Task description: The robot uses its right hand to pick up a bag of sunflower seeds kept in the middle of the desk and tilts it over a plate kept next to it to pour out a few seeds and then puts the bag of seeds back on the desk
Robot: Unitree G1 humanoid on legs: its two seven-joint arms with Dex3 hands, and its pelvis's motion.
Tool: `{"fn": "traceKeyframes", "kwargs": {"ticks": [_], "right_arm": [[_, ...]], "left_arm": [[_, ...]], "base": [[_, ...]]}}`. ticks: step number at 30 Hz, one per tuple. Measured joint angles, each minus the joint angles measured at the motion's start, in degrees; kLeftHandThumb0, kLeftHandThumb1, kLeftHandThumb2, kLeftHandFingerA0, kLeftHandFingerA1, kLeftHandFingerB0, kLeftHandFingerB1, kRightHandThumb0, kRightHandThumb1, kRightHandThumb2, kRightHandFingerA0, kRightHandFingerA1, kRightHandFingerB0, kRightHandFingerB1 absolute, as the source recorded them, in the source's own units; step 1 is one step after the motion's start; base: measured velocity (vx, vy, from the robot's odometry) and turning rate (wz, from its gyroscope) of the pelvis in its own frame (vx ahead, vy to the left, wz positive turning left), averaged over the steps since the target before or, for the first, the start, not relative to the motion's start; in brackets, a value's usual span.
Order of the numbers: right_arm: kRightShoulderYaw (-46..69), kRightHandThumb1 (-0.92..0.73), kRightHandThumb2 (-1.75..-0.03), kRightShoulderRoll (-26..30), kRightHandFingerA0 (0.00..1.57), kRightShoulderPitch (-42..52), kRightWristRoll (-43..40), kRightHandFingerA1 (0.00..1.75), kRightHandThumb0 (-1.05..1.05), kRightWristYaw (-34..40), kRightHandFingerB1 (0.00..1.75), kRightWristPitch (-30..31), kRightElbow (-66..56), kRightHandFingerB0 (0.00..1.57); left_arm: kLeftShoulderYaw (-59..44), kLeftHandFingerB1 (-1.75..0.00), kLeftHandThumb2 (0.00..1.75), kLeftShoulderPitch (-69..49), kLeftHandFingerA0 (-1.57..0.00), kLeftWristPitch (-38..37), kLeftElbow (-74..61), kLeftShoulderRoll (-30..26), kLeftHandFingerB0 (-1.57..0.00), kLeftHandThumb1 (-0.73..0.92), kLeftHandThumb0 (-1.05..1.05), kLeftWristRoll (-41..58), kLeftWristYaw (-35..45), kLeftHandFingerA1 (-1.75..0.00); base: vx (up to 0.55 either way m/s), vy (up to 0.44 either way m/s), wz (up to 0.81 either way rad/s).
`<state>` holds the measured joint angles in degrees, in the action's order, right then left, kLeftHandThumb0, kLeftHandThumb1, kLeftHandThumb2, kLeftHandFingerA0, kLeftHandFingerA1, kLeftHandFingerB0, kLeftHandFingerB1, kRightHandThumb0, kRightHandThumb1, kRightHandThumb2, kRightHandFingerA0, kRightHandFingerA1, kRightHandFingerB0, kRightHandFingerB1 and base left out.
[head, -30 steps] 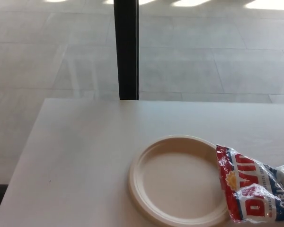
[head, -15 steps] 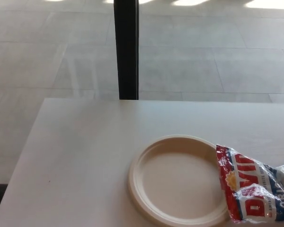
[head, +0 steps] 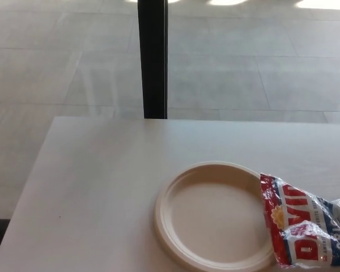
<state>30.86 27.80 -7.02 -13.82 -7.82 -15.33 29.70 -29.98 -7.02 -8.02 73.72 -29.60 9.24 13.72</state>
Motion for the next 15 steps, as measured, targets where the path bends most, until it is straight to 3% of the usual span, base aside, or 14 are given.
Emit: {"fn": "traceKeyframes", "kwargs": {"ticks": [1, 5, 6, 7, 8, 10, 11, 14, 15], "right_arm": [[-1.6, -0.80, -0.66, 0.5, 0.00, 0.0, 0.6, 0.00, -1.05, -0.4, 0.00, -0.4, -1.1, 0.00], [-7.0, -0.75, -0.70, 1.8, 0.00, -0.1, 3.5, 0.00, -1.05, -0.9, 0.00, -1.5, -2.5, 0.00], [-8.5, -0.78, -0.62, 2.0, 0.00, -0.1, 4.5, 0.10, -1.05, -0.9, 0.00, -1.7, -2.5, 0.00], [-9.6, -0.76, -0.61, 2.1, 0.00, -0.2, 5.1, 0.19, -1.05, -0.9, 0.04, -1.8, -2.5, 0.00], [-10.7, -0.74, -0.62, 2.1, 0.00, -0.2, 5.9, 0.37, -1.05, -0.9, 0.17, -1.9, -2.5, 0.00], [-12.9, -0.65, -0.61, 2.3, 0.00, -0.5, 7.2, 0.39, -1.05, -0.8, 0.17, -2.0, -2.2, 0.00], [-14.6, -0.50, -0.64, 2.4, 0.00, -0.6, 8.2, 0.64, -1.05, -0.8, 0.34, -2.1, -2.0, 0.00], [-18.7, -0.47, -0.61, 2.8, 0.00, -1.3, 10.5, 0.63, -1.05, -0.9, 0.35, -2.1, -1.0, 0.00], [-20.1, -0.43, -0.65, 3.0, 0.00, -1.6, 11.4, 0.69, -1.05, -0.9, 0.30, -2.1, -0.8, 0.00]], "left_arm": [[0.0, -0.36, 0.58, 0.0, -0.56, 0.0, -0.1, 0.1, -0.50, 0.58, -0.69, 0.1, 0.1, -0.52], [0.0, -0.37, 0.58, 0.3, -0.58, -0.3, -0.2, 0.2, -0.51, 0.58, -0.69, 0.1, 0.1, -0.54], [0.0, -0.37, 0.58, 0.4, -0.59, -0.3, -0.2, 0.2, -0.52, 0.57, -0.68, 0.1, 0.1, -0.55], [0.0, -0.50, 0.88, 0.4, -0.57, -0.3, -0.2, 0.2, -0.42, 0.46, -0.71, 0.1, 0.1, -0.65], [0.0, -0.37, 0.58, 0.4, -0.59, -0.3, -0.2, 0.2, -0.51, 0.58, -0.67, 0.1, 0.1, -0.55], [0.0, -0.36, 0.58, 0.4, -0.59, -0.3, -0.2, 0.2, -0.50, 0.58, -0.67, 0.1, 0.1, -0.53], [0.1, -0.49, 0.86, 0.4, -0.56, -0.3, -0.2, 0.2, -0.45, 0.49, -0.74, 0.1, 0.1, -0.62], [0.1, -0.49, 0.87, 0.5, -0.55, -0.3, -0.2, 0.3, -0.44, 0.50, -0.75, 0.1, 0.1, -0.63], [0.1, -0.37, 0.57, 0.5, -0.60, -0.3, -0.2, 0.3, -0.54, 0.57, -0.65, 0.1, 0.1, -0.58]], "base": [[0.00, 0.000, 0.00], [0.00, 0.000, 0.00], [0.00, 0.000, 0.00], [0.00, 0.000, 0.00], [0.00, 0.000, 0.00], [0.00, 0.000, 0.00], [0.00, 0.000, 0.00], [0.00, 0.000, 0.00], [0.00, 0.000, 0.00]]}}
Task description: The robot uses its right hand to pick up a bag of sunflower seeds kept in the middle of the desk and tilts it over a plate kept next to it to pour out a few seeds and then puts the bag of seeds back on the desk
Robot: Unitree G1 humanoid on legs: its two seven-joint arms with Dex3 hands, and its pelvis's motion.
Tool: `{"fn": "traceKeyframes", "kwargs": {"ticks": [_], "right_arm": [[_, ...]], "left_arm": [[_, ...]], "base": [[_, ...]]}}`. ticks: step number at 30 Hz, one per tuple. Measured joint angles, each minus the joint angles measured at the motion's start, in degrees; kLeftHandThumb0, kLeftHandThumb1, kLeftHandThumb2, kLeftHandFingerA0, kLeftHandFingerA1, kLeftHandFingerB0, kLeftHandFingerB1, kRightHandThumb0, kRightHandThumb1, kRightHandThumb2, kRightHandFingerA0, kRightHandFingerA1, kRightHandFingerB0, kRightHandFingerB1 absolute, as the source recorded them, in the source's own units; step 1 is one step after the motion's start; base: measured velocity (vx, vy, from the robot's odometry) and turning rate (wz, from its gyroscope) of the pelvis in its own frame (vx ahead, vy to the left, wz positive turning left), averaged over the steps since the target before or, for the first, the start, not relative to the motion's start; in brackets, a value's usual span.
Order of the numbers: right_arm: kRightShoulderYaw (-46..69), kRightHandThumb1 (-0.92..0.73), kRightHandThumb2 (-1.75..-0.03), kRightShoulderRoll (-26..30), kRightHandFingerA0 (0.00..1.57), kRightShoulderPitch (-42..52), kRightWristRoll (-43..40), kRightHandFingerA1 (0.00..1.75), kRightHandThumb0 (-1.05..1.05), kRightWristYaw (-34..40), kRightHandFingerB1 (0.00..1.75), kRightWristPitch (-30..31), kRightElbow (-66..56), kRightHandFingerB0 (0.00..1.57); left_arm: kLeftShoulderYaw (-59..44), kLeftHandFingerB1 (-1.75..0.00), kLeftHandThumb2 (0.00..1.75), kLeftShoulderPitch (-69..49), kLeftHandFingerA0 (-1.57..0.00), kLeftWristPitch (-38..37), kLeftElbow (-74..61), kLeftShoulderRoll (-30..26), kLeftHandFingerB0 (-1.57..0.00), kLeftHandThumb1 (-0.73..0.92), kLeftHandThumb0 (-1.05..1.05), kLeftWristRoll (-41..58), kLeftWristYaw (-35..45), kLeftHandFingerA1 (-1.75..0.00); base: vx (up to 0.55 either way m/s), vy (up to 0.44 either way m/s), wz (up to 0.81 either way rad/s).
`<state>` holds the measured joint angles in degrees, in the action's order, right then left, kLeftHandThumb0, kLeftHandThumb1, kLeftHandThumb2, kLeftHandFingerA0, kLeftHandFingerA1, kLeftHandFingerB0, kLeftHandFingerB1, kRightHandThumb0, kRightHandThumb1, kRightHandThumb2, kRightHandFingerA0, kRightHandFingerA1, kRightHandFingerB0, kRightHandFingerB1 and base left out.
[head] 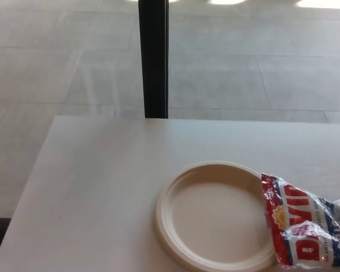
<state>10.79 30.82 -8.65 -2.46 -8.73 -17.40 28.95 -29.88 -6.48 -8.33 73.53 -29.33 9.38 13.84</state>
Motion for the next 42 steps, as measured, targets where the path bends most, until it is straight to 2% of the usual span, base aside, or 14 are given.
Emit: {"fn": "traceKeyframes", "kwargs": {"ticks": [1, 2, 20, 21, 22, 25, 26, 27, 28, 30, 37, 39, 41, 42], "right_arm": [[-1.5, -0.44, -0.64, 0.4, 0.00, -0.4, 0.8, 0.73, -1.05, 0.0, 0.42, 0.0, 0.3, 0.00], [-2.6, -0.46, -0.65, 0.6, 0.00, -0.7, 1.4, 0.78, -1.05, -0.1, 0.42, 0.0, 0.5, 0.00], [-23.5, -0.43, -0.63, 7.3, 0.00, -6.7, 15.2, 0.78, -1.05, -1.0, 0.56, -0.9, 5.3, 0.00], [-24.5, -0.43, -0.63, 7.6, 0.00, -7.2, 16.0, 0.82, -1.05, -1.0, 0.58, -1.1, 5.5, 0.00], [-25.4, -0.44, -0.64, 8.0, 0.00, -7.7, 16.8, 0.84, -1.05, -1.0, 0.60, -1.3, 5.7, 0.00], [-28.0, -0.45, -0.65, 9.0, 0.00, -9.6, 18.9, 0.85, -1.05, -1.0, 0.61, -2.0, 6.8, 0.00], [-28.7, -0.31, -0.93, 9.3, 0.00, -10.2, 19.6, 0.80, -1.05, -1.0, 0.66, -2.4, 7.0, 0.00], [-29.5, -0.32, -0.93, 9.7, 0.00, -10.9, 20.5, 0.80, -1.05, -0.9, 0.66, -2.7, 7.3, 0.00], [-30.1, -0.46, -0.65, 9.9, 0.00, -11.3, 21.0, 0.87, -1.05, -0.9, 0.63, -3.0, 7.6, 0.00], [-31.4, -0.46, -0.65, 10.3, 0.00, -12.5, 22.5, 1.00, -1.05, -0.7, 0.70, -3.8, 8.3, 0.00], [-35.6, -0.44, -0.64, 12.0, 0.00, -15.5, 27.4, 1.02, -1.05, 0.9, 0.72, -7.7, 10.8, 0.00], [-36.5, -0.43, -0.63, 12.4, 0.00, -16.2, 28.6, 1.20, -1.05, 1.3, 0.70, -8.6, 11.5, 0.00], [-37.3, -0.43, -0.63, 12.8, 0.00, -16.8, 30.0, 1.20, -1.05, 1.8, 0.70, -9.3, 11.9, 0.00], [-37.7, -0.39, -0.63, 13.0, 0.00, -17.0, 30.7, 1.52, -1.05, 2.1, 0.75, -9.5, 12.1, 0.00]], "left_arm": [[0.0, -0.38, 0.58, 0.0, -0.59, 0.0, 0.0, 0.0, -0.54, 0.56, -0.65, 0.0, 0.0, -0.59], [0.0, -0.37, 0.58, -0.1, -0.57, 0.0, 0.0, 0.1, -0.52, 0.57, -0.69, 0.0, 0.0, -0.57], [0.2, -0.36, 0.58, -2.1, -0.56, -0.1, 0.5, 0.6, -0.49, 0.59, -0.67, 0.0, 0.0, -0.56], [0.2, -0.48, 0.88, -2.2, -0.55, -0.2, 0.5, 0.6, -0.45, 0.51, -0.77, 0.0, 0.0, -0.63], [0.2, -0.36, 0.58, -2.3, -0.58, -0.2, 0.5, 0.6, -0.50, 0.59, -0.67, 0.0, 0.0, -0.56], [0.2, -0.36, 0.59, -2.3, -0.54, -0.4, 0.6, 0.6, -0.50, 0.60, -0.67, 0.0, 0.0, -0.55], [0.2, -0.36, 0.59, -2.4, -0.55, -0.4, 0.6, 0.6, -0.51, 0.59, -0.68, 0.0, 0.0, -0.56], [0.2, -0.36, 0.59, -2.4, -0.56, -0.5, 0.6, 0.6, -0.52, 0.59, -0.69, 0.0, 0.0, -0.56], [0.2, -0.36, 0.58, -2.4, -0.56, -0.5, 0.6, 0.6, -0.52, 0.59, -0.69, 0.0, 0.0, -0.56], [0.1, -0.37, 0.59, -2.4, -0.58, -0.5, 0.6, 0.7, -0.53, 0.58, -0.68, 0.0, 0.0, -0.58], [0.0, -0.37, 0.58, -2.4, -0.58, -0.6, 0.6, 0.8, -0.53, 0.58, -0.68, 0.1, 0.0, -0.58], [0.0, -0.37, 0.58, -2.5, -0.59, -0.7, 0.6, 0.9, -0.54, 0.58, -0.67, 0.2, 0.0, -0.56], [-0.1, -0.37, 0.58, -2.5, -0.59, -0.7, 0.7, 1.0, -0.54, 0.58, -0.67, 0.2, -0.1, -0.56], [-0.1, -0.37, 0.59, -2.5, -0.60, -0.7, 0.8, 1.1, -0.52, 0.59, -0.66, 0.2, -0.1, -0.58]], "base": [[0.00, 0.000, 0.00], [0.00, 0.000, 0.00], [0.00, 0.000, 0.00], [0.00, 0.000, 0.00], [0.00, 0.000, 0.00], [0.00, 0.000, 0.00], [0.00, 0.000, 0.00], [0.00, 0.000, 0.00], [0.00, 0.000, 0.00], [0.00, 0.000, 0.00], [0.00, 0.000, 0.00], [0.00, 0.000, 0.00], [0.00, 0.000, 0.00], [0.00, 0.000, 0.00]]}}
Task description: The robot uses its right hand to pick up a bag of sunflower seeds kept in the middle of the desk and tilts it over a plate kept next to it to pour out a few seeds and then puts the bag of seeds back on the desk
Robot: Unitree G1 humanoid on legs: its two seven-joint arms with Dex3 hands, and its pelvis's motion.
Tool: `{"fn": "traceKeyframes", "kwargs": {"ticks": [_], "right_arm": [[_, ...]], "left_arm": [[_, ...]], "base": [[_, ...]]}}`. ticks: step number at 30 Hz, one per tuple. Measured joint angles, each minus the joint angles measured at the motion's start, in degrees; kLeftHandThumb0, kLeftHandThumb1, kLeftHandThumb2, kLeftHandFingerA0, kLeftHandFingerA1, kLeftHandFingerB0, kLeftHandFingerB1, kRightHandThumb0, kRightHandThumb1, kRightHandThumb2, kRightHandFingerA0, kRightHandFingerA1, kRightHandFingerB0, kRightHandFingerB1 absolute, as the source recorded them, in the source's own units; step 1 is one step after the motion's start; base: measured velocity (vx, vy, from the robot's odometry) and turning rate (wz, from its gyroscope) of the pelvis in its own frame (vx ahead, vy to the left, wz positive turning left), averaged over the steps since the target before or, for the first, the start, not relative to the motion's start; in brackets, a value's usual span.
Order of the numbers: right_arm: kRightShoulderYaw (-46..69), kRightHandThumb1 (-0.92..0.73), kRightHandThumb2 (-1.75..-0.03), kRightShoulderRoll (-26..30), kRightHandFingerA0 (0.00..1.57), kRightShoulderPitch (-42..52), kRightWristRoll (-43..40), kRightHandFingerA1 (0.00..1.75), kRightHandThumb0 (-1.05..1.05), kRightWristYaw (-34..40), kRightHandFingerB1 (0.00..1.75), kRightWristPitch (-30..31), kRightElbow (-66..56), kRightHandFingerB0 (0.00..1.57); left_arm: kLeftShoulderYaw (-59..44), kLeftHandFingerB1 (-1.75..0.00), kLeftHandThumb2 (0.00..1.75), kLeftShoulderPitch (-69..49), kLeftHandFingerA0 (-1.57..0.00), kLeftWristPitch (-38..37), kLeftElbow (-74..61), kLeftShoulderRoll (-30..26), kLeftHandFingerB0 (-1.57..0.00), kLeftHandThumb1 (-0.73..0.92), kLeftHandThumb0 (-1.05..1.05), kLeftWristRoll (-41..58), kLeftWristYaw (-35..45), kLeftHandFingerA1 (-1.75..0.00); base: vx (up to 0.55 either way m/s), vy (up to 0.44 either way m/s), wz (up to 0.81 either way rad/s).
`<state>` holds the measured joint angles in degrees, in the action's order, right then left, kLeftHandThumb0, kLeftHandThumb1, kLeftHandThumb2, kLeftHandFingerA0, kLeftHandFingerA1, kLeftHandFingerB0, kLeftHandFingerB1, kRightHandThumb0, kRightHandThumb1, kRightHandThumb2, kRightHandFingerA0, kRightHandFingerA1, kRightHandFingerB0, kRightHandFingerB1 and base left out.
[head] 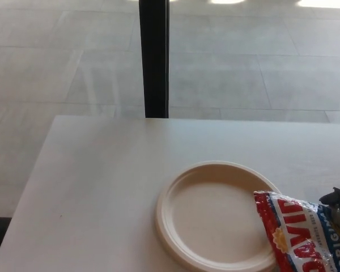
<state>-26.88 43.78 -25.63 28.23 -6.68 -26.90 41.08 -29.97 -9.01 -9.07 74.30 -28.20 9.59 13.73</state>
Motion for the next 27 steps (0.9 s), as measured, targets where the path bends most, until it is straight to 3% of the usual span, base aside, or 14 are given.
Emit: {"fn": "traceKeyframes", "kwargs": {"ticks": [3, 4, 5, 6, 7, 9, 11, 12, 14, 16, 18, 19, 21, 27], "right_arm": [[-0.8, -0.30, -0.55, 0.2, 0.08, -0.8, 1.7, 1.62, -1.05, 0.2, 0.80, 0.1, 0.7, 0.00], [-1.2, -0.15, -0.71, 0.2, 0.44, -1.2, 2.3, 1.65, -1.02, 0.1, 0.84, 0.3, 1.1, 0.00], [-1.3, -0.15, -0.71, 0.2, 0.44, -1.5, 2.8, 1.65, -1.02, 0.0, 0.84, 0.8, 1.4, 0.00], [-1.4, -0.15, -0.71, 0.2, 1.14, -1.6, 3.2, 1.47, -1.02, -0.1, 0.91, 1.3, 1.5, 0.00], [-1.5, -0.15, -0.71, 0.2, 1.14, -1.7, 3.5, 1.47, -1.02, -0.1, 0.91, 1.9, 1.5, 0.00], [-1.5, -0.13, -0.79, -0.1, 1.28, -1.7, 3.9, 1.05, -0.90, 0.5, 0.96, 2.6, 1.8, 0.11], [-1.3, -0.14, -0.99, -0.5, 1.49, -1.4, 4.1, 1.21, -0.80, 1.7, 0.86, 2.8, 2.2, 0.14], [-1.3, -0.23, -1.17, -0.7, 1.53, -1.3, 4.5, 1.45, -0.83, 2.6, 0.94, 3.0, 2.5, 0.29], [-1.7, -0.23, -1.19, -0.9, 1.57, -1.3, 5.3, 1.51, -0.69, 4.8, 0.97, 3.0, 3.1, 0.42], [-2.1, -0.28, -1.52, -1.1, 1.57, -1.3, 6.1, 1.58, -0.65, 7.0, 1.26, 3.0, 3.8, 0.74], [-2.5, -0.32, -1.32, -1.4, 1.55, -1.4, 6.7, 1.47, -0.77, 9.2, 1.08, 3.0, 4.8, 1.28], [-2.6, -0.26, -1.39, -1.6, 1.57, -1.5, 7.0, 1.63, -0.78, 10.3, 1.17, 3.0, 5.2, 1.49], [-3.1, -0.32, -1.41, -2.1, 1.55, -1.9, 7.7, 1.74, -0.79, 13.0, 1.60, 3.0, 6.3, 1.47], [-3.9, -0.52, -1.60, -3.5, 1.52, -1.6, 8.8, 1.75, -0.88, 20.4, 1.67, 2.0, 9.2, 1.40]], "left_arm": [[-0.1, -0.38, 0.58, -0.2, -0.56, -0.2, 0.0, 0.3, -0.56, 0.59, -0.64, 0.2, 0.0, -0.57], [-0.1, -0.39, 0.58, -0.3, -0.56, -0.3, 0.0, 0.5, -0.58, 0.59, -0.64, 0.3, 0.0, -0.57], [-0.1, -0.39, 0.58, -0.4, -0.56, -0.4, 0.0, 0.6, -0.58, 0.59, -0.64, 0.4, 0.0, -0.57], [-0.1, -0.39, 0.58, -0.5, -0.59, -0.4, 0.0, 0.7, -0.56, 0.59, -0.64, 0.5, 0.0, -0.59], [-0.1, -0.39, 0.58, -0.6, -0.59, -0.4, 0.0, 0.8, -0.56, 0.59, -0.64, 0.5, 0.0, -0.59], [-0.1, -0.38, 0.58, -0.8, -0.59, -0.4, 0.0, 0.9, -0.55, 0.60, -0.64, 0.6, 0.0, -0.57], [0.1, -0.39, 0.58, -0.9, -0.59, -0.5, 0.0, 0.9, -0.55, 0.59, -0.63, 0.6, 0.0, -0.59], [0.1, -0.38, 0.58, -1.0, -0.59, -0.6, 0.0, 0.9, -0.55, 0.59, -0.62, 0.6, 0.0, -0.56], [0.1, -0.39, 0.58, -0.9, -0.60, -0.7, 0.0, 0.9, -0.57, 0.59, -0.60, 0.6, 0.0, -0.59], [0.1, -0.40, 0.58, -0.9, -0.58, -0.7, 0.1, 1.0, -0.55, 0.58, -0.59, 0.6, 0.0, -0.60], [-0.1, -0.39, 0.57, -0.9, -0.58, -0.7, 0.1, 1.1, -0.57, 0.57, -0.60, 0.7, 0.1, -0.61], [-0.2, -0.39, 0.58, -0.9, -0.57, -0.7, 0.1, 1.1, -0.56, 0.58, -0.64, 0.7, 0.1, -0.61], [-0.4, -0.39, 0.58, -0.9, -0.58, -0.7, 0.1, 1.1, -0.56, 0.60, -0.64, 0.9, 0.1, -0.60], [0.0, -0.39, 0.58, -0.9, -0.56, -0.7, 0.1, 1.2, -0.54, 0.60, -0.60, 0.8, 0.2, -0.59]], "base": [[0.00, 0.000, 0.00], [0.00, 0.000, 0.00], [0.00, 0.000, 0.00], [0.00, 0.000, 0.00], [0.00, 0.000, 0.00], [0.00, 0.000, 0.00], [0.00, 0.000, 0.00], [0.00, 0.000, 0.00], [0.00, 0.000, 0.00], [0.00, 0.000, 0.00], [0.00, 0.000, 0.00], [0.00, 0.000, 0.00], [0.00, 0.000, 0.00], [0.00, 0.000, 0.00]]}}
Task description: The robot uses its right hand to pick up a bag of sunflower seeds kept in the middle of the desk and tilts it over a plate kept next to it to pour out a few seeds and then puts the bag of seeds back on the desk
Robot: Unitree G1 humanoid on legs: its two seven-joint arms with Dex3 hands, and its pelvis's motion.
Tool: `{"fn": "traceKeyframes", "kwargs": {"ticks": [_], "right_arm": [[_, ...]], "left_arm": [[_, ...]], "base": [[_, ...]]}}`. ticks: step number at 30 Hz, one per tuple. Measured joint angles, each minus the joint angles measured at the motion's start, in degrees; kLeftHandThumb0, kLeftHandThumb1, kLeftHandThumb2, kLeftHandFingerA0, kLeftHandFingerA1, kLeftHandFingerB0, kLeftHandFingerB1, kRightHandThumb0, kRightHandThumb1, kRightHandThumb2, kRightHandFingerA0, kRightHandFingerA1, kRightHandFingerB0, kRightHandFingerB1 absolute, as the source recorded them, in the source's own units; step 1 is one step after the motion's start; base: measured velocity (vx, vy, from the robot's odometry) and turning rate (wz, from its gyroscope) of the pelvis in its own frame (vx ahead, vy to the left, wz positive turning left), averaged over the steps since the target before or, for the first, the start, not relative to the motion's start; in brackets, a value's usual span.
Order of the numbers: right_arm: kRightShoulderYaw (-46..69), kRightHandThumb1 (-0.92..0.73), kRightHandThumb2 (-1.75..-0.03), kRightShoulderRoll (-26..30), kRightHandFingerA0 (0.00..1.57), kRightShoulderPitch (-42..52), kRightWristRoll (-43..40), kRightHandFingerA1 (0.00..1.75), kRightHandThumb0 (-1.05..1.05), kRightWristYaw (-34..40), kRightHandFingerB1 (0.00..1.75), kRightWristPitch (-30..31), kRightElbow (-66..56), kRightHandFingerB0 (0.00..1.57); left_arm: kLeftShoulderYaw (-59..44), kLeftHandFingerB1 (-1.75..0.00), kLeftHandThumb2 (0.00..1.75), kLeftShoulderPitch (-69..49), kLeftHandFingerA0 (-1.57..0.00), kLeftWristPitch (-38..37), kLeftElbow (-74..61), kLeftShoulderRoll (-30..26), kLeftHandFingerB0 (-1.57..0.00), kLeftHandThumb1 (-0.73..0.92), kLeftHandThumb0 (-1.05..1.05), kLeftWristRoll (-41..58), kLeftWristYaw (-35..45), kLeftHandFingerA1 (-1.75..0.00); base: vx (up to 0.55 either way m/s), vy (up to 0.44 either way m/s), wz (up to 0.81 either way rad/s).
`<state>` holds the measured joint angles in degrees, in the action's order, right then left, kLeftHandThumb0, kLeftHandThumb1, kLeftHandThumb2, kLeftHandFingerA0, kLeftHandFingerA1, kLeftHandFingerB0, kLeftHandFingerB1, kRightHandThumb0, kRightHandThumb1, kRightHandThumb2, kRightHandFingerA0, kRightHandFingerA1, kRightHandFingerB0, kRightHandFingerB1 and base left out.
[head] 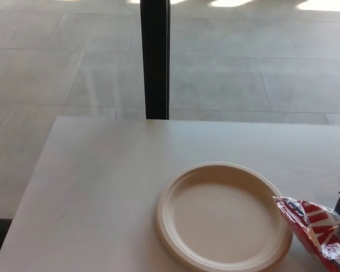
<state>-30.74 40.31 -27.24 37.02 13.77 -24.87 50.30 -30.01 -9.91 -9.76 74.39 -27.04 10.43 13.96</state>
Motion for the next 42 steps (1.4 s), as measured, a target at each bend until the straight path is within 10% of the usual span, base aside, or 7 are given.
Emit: {"fn": "traceKeyframes", "kwargs": {"ticks": [22, 23, 29, 32, 36, 40, 42], "right_arm": [[3.7, -0.47, -1.75, -2.5, 1.57, 0.2, 0.8, 1.75, -0.82, 15.7, 1.74, -7.9, 9.2, 1.46], [3.9, -0.52, -1.75, -2.5, 1.57, 0.1, 0.8, 1.75, -0.82, 15.6, 1.75, -7.9, 9.2, 1.54], [5.2, -0.42, -1.70, -2.2, 1.57, -1.5, 0.8, 1.75, -0.74, 13.6, 1.75, -8.2, 8.3, 1.38], [6.3, -0.74, -1.52, -1.4, 1.57, -1.7, 0.8, 1.63, -0.37, 12.6, 1.63, -8.2, 5.4, 1.57], [8.2, -0.31, -1.38, 0.0, 1.21, -1.6, 0.8, 1.75, -0.34, 9.7, 1.75, -7.5, -1.8, 0.92], [10.0, -0.36, -1.23, 0.9, 1.02, -0.4, 0.8, 1.75, -0.22, 6.6, 1.72, -6.0, -9.3, 0.78], [11.1, -0.40, -1.18, 0.9, 0.96, 0.7, 0.8, 1.75, -0.20, 4.9, 1.68, -5.0, -13.3, 0.75]], "left_arm": [[0.0, -0.41, 0.59, 0.6, -0.57, 0.0, 0.3, 0.0, -0.56, 0.58, -0.66, 1.1, 0.0, -0.61], [0.0, -0.54, 0.87, 0.6, -0.52, 0.0, 0.3, 0.0, -0.48, 0.46, -0.66, 1.1, 0.0, -0.65], [1.0, -0.40, 0.59, 0.9, -0.58, 0.0, 0.4, 0.0, -0.53, 0.61, -0.66, 1.0, -0.3, -0.58], [1.6, -0.54, 0.87, 0.7, -0.52, 0.0, 0.4, -0.2, -0.46, 0.47, -0.64, 0.9, -0.4, -0.64], [1.7, -0.40, 0.58, 0.5, -0.56, 0.0, 0.4, -0.2, -0.51, 0.61, -0.64, 1.0, -0.4, -0.57], [1.8, -0.54, 0.88, 0.4, -0.50, 0.0, 0.4, -0.2, -0.45, 0.48, -0.65, 1.0, -0.4, -0.63], [1.9, -0.40, 0.59, 0.2, -0.57, 0.0, 0.4, -0.2, -0.51, 0.62, -0.63, 1.0, -0.4, -0.56]], "base": [[0.00, 0.000, 0.00], [0.00, 0.000, 0.00], [0.00, 0.000, 0.00], [0.00, 0.000, 0.00], [0.00, 0.000, 0.00], [0.00, 0.000, 0.00], [0.00, 0.000, 0.00]]}}
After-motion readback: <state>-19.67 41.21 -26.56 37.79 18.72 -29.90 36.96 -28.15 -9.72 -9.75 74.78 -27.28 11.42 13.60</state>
